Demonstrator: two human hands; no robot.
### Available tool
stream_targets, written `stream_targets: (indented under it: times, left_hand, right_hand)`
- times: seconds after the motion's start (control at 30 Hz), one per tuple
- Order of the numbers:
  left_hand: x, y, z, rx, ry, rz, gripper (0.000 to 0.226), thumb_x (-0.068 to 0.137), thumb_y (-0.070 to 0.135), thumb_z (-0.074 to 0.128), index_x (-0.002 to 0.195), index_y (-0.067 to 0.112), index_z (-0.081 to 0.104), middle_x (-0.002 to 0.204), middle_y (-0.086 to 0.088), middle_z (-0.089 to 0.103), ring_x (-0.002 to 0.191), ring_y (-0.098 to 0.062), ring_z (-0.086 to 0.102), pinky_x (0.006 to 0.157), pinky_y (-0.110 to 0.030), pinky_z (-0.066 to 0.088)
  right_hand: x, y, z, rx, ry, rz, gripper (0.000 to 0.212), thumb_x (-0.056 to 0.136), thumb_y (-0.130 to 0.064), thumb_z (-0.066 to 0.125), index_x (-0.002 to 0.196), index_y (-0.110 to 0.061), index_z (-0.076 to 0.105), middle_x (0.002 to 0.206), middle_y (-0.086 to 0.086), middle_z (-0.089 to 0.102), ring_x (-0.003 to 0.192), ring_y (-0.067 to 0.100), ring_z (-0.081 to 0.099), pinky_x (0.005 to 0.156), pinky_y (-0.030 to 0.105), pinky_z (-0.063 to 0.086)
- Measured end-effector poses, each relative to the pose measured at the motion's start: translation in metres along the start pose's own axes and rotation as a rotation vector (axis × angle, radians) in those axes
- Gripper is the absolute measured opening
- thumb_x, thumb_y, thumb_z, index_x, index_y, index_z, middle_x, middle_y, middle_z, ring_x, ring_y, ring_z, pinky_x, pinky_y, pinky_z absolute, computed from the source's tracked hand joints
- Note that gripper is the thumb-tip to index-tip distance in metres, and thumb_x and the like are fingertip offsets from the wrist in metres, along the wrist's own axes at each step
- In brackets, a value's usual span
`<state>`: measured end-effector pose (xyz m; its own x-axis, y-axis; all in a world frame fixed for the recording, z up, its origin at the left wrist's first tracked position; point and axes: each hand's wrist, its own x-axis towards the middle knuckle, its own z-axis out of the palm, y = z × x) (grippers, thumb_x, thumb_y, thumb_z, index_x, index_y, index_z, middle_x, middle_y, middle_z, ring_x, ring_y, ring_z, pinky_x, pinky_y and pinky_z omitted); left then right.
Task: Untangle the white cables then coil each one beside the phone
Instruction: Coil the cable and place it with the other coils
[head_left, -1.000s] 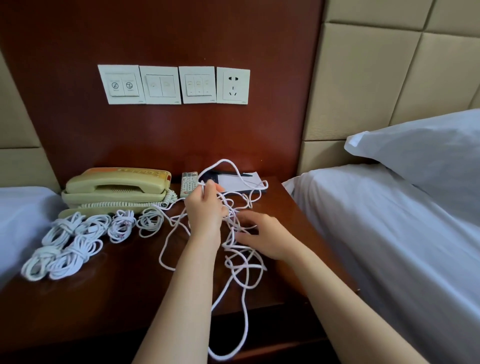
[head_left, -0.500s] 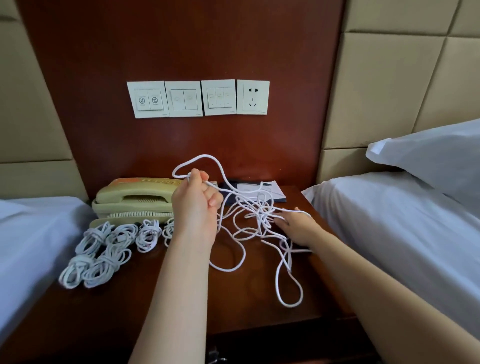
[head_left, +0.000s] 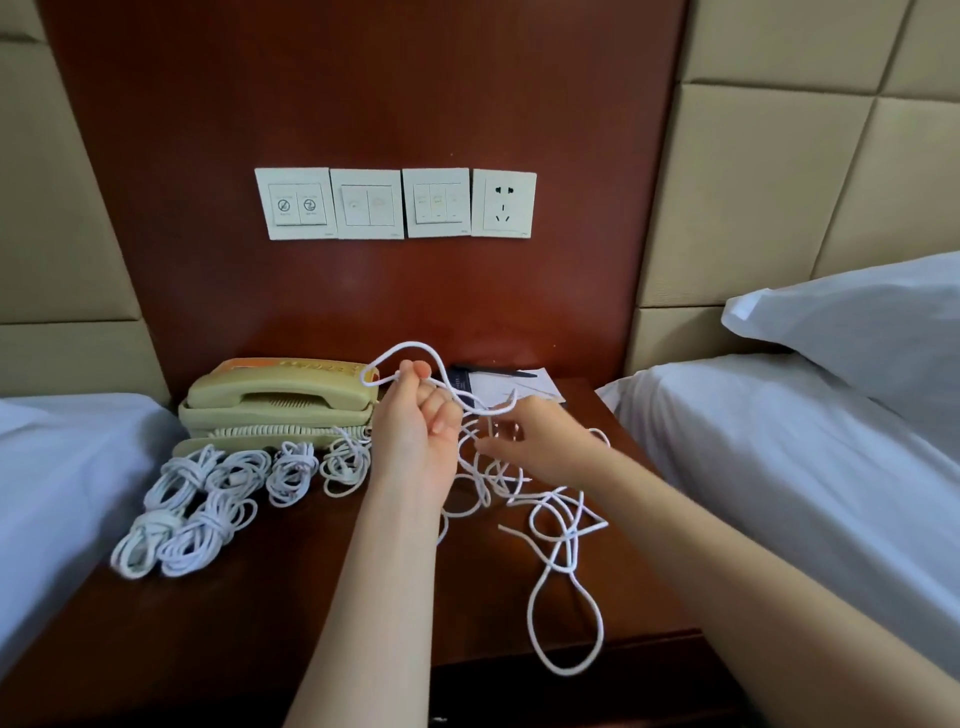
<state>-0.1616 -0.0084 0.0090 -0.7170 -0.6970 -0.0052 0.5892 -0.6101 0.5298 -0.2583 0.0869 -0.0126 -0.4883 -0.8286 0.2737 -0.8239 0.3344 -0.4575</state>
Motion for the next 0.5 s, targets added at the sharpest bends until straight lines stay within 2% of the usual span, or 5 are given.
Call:
stream_targets:
  times: [0.07,0.13,0.33,0.43,0.5]
  left_hand:
    - [0.0,-0.003,-0.002,-0.01,-0.004,-0.002,0.032,0.103,0.022,0.037,0.079,0.009,0.053,0.042,0.01,0.021,0.031,-0.005,0.019,0.032,-0.013,0.02]
    - [-0.002,-0.009,-0.008,0.119,-0.005,-0.001,0.025,0.102,0.019,0.04,0.092,0.007,0.059,0.044,0.01,0.022,0.034,-0.004,0.019,0.032,-0.015,0.019]
    - [-0.001,-0.034,-0.02,1.043,-0.229,0.123,0.014,0.089,0.029,0.063,0.092,0.016,0.066,0.04,0.013,0.043,0.038,-0.001,0.04,0.042,-0.014,0.032]
    - [0.014,-0.027,-0.008,1.327,-0.324,0.229,0.042,0.079,0.045,0.066,0.074,0.004,0.065,0.049,-0.001,0.049,0.048,-0.015,0.044,0.052,-0.027,0.032]
    - [0.024,-0.024,-0.002,1.453,-0.286,0.266,0.04,0.085,0.035,0.062,0.062,0.003,0.06,0.046,-0.001,0.048,0.047,-0.018,0.044,0.052,-0.03,0.032]
  right_hand:
    - [0.006,0.004,0.006,0.024,0.069,0.035,0.033,0.093,-0.019,0.055,0.061,-0.013,0.056,0.06,0.009,0.056,0.053,0.017,0.047,0.054,0.026,0.035]
    - [0.009,0.007,-0.002,0.102,0.137,0.079,0.041,0.093,-0.014,0.052,0.053,-0.02,0.048,0.057,0.004,0.055,0.051,0.013,0.047,0.05,0.017,0.034]
    - [0.022,0.021,-0.034,0.266,0.165,0.112,0.054,0.092,-0.008,0.049,0.041,-0.025,0.05,0.047,-0.004,0.053,0.047,0.01,0.049,0.054,0.027,0.04]
    - [0.03,0.021,-0.039,0.477,0.185,0.161,0.041,0.096,-0.015,0.051,0.057,-0.018,0.062,0.05,0.001,0.061,0.047,0.013,0.056,0.054,0.026,0.047]
    - [0.035,0.02,-0.044,0.511,0.173,0.179,0.039,0.097,-0.016,0.05,0.06,-0.013,0.062,0.046,-0.003,0.059,0.045,0.01,0.056,0.052,0.021,0.047]
